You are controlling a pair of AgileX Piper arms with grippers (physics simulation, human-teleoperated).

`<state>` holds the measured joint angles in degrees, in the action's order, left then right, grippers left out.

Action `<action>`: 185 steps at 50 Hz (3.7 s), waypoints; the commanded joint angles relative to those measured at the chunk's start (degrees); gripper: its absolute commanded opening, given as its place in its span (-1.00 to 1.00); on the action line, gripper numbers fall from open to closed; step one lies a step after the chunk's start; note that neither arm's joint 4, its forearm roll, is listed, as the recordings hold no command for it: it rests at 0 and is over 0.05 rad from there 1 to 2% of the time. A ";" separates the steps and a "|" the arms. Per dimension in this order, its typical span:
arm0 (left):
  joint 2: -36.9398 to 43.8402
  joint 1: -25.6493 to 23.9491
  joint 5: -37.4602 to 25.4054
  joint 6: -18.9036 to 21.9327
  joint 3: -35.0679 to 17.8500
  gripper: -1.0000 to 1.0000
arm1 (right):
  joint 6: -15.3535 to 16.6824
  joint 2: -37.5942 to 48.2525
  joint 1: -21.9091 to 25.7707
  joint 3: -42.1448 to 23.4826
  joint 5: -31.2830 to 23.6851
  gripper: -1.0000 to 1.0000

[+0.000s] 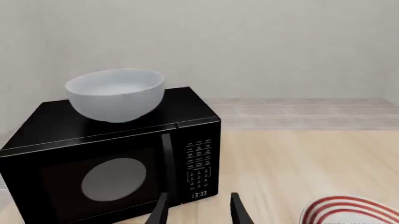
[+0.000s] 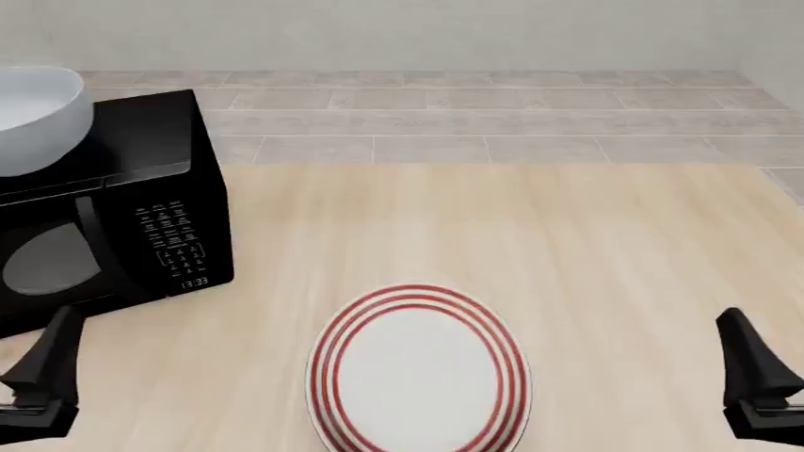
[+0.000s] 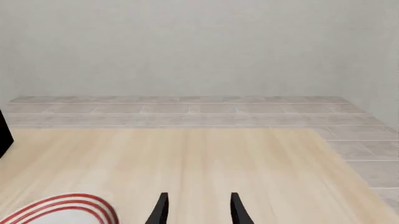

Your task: Pick up the white bowl and put it on the plate.

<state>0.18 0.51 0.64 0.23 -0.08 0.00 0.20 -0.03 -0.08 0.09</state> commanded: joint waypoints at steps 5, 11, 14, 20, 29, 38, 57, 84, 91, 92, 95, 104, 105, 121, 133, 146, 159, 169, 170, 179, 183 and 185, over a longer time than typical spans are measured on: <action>0.08 -0.63 -0.75 -0.40 -0.01 1.00 | 0.01 0.69 0.02 -0.23 0.41 1.00; 0.04 -0.75 -0.89 0.06 0.05 1.00 | 0.02 0.67 0.02 -0.67 -0.04 1.00; 0.00 -0.75 -0.87 -0.04 0.04 1.00 | 0.02 0.92 0.02 -0.31 0.57 1.00; 0.33 -0.87 -0.79 -0.29 0.04 1.00 | -0.01 1.20 0.01 -0.02 1.12 1.00; 1.07 -1.04 -2.51 -0.48 -1.90 1.00 | 0.00 0.93 0.01 -0.04 0.84 1.00; 4.60 -4.00 -10.89 0.97 -14.16 1.00 | 0.03 0.88 0.02 -0.18 0.66 1.00; 21.70 0.46 -17.17 11.79 -36.64 1.00 | 0.03 1.27 0.02 -0.02 1.19 1.00; 34.60 3.31 -30.56 36.32 -59.81 1.00 | 0.05 1.01 0.02 -0.19 0.79 1.00; 39.07 3.67 -38.01 39.19 -70.14 1.00 | 0.05 1.03 0.02 -0.13 0.88 1.00; 39.77 3.84 -38.66 39.22 -71.71 1.00 | 0.05 1.11 0.02 -0.08 1.00 1.00; 41.19 4.55 -39.97 41.18 -72.93 1.00 | 0.05 1.11 0.01 -0.06 1.01 1.00; 44.43 4.68 -44.19 45.91 -74.60 1.00 | 0.05 0.92 0.01 -0.03 0.86 1.00; 43.84 4.66 -43.40 47.78 -72.94 1.00 | 0.05 0.90 0.01 -0.03 0.84 1.00; 49.96 4.87 -50.94 48.91 -77.93 1.00 | 0.04 0.84 0.00 -0.06 0.76 1.00; 51.80 6.27 -47.67 52.65 -74.15 1.00 | 0.06 0.87 0.00 -0.06 0.78 1.00; 54.16 7.78 -42.80 55.90 -69.12 1.00 | 0.06 0.84 0.01 -0.06 0.77 1.00; 57.92 8.86 -38.72 55.02 -69.23 1.00 | 0.04 0.87 0.02 -0.05 0.78 1.00; 60.34 9.76 -34.10 56.12 -66.54 1.00 | 0.03 0.86 0.01 -0.05 0.77 1.00; 60.69 9.80 -33.94 55.80 -66.77 1.00 | 0.05 0.86 0.01 -0.06 0.78 1.00; 62.81 9.74 -31.15 55.49 -65.22 1.00 | 0.04 0.85 0.01 -0.06 0.77 1.00; 64.30 10.43 -30.10 55.45 -65.41 1.00 | 0.06 0.85 0.02 -0.06 0.77 1.00; 64.92 11.05 -29.42 55.82 -65.17 1.00 | 0.05 0.86 0.01 -0.06 0.77 1.00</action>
<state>62.40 10.46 -31.84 55.71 -66.31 0.05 1.05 -0.02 -0.14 0.86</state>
